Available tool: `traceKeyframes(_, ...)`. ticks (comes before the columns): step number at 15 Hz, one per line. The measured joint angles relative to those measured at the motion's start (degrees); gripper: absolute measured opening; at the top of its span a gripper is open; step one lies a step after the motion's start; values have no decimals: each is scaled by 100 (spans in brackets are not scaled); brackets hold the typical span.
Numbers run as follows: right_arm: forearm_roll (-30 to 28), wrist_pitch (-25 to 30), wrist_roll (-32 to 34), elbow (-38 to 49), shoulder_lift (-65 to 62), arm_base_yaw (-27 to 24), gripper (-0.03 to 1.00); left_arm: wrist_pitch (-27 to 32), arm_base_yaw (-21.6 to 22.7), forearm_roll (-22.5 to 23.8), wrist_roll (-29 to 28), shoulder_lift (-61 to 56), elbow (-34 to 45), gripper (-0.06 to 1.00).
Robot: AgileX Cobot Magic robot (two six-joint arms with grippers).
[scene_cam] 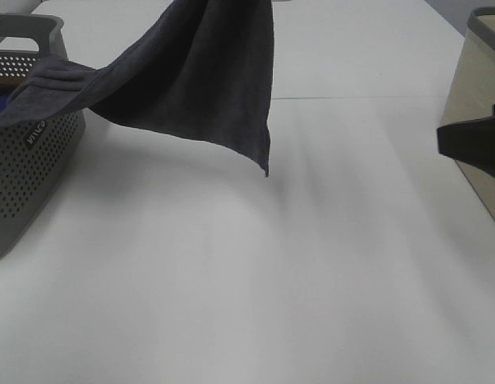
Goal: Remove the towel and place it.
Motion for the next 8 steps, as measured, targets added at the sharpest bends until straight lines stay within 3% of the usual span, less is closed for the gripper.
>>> traceKeyframes(3,2114,86,-2057,-327,888,92,66,-172,0,-350,0,0,0,0)
traceKeyframes(4,2796,-69,-2578,-756,1467,682,66,-258,0,-418,0,0,0,0)
traceKeyframes(8,2899,-882,-2659,-1243,2424,1811,66,-264,0,-464,0,0,0,0)
